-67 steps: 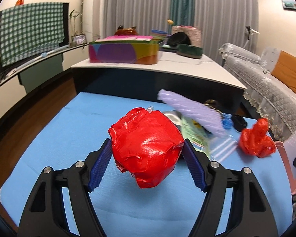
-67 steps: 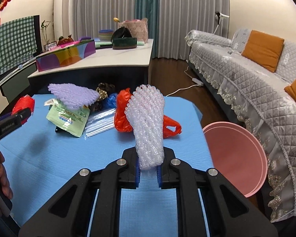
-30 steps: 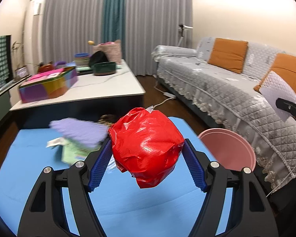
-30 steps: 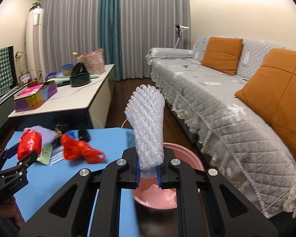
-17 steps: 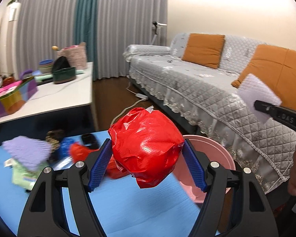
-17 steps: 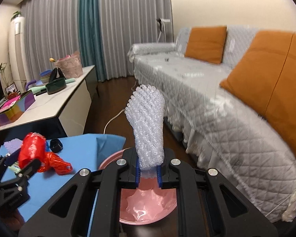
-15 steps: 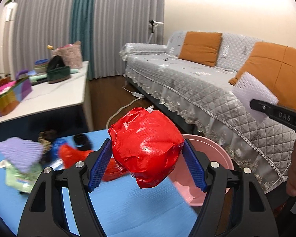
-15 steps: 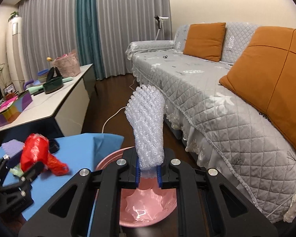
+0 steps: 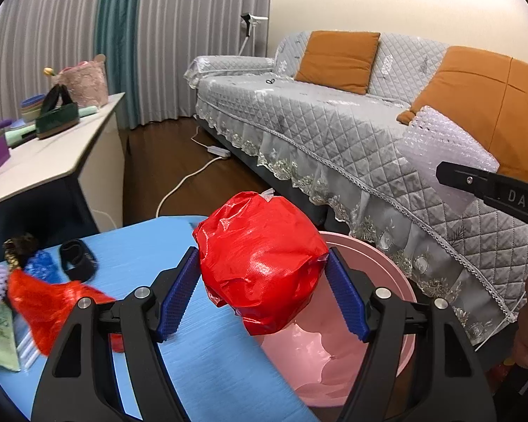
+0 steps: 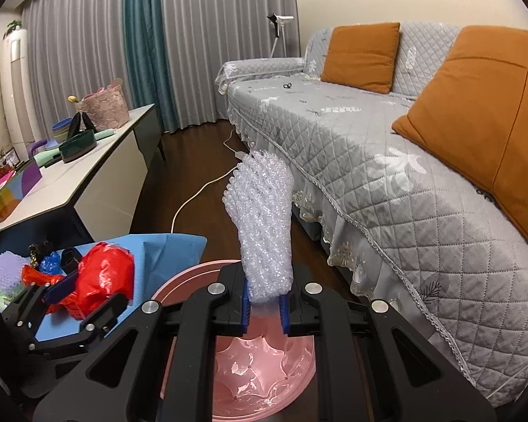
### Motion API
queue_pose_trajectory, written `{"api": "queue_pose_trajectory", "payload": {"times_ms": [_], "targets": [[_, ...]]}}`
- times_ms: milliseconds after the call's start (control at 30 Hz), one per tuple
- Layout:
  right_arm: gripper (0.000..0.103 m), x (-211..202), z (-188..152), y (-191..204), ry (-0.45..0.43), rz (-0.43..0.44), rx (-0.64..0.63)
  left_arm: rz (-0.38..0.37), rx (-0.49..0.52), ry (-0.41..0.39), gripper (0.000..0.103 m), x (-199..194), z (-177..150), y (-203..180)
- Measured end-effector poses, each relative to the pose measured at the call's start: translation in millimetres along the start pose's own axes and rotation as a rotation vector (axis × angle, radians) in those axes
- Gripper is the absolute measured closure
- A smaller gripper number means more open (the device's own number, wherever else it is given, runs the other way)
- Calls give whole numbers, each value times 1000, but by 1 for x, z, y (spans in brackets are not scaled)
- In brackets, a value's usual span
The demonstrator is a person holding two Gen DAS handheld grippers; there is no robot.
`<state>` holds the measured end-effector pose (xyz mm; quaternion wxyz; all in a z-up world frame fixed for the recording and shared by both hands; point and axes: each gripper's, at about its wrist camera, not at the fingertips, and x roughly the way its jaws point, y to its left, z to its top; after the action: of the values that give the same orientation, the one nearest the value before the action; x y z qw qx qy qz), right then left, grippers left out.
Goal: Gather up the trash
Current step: 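Carry both items over the pink basin and open both tools to drop them, then move both open tools back over the table toward the remaining trash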
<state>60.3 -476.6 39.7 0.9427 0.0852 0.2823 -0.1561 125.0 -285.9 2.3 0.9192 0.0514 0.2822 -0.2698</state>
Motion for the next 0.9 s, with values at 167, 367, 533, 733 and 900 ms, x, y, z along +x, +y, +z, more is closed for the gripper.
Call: {"api": "queue_pose_trajectory", "payload": {"times_ms": [167, 367, 533, 733, 900], "targets": [[85, 4, 0, 1, 10, 6, 1, -33, 9, 32, 32, 14, -2, -7], [46, 9, -1, 2, 34, -13, 6, -39, 4, 63, 25, 16, -9, -2], [46, 8, -1, 4, 31, -19, 6, -22, -27, 60, 25, 2, -14, 14], [49, 0, -2, 17, -4, -24, -19, 4, -55, 43, 25, -27, -20, 31], [49, -16, 0, 35, -68, 40, 9, 33, -63, 12, 25, -60, -23, 48]]}}
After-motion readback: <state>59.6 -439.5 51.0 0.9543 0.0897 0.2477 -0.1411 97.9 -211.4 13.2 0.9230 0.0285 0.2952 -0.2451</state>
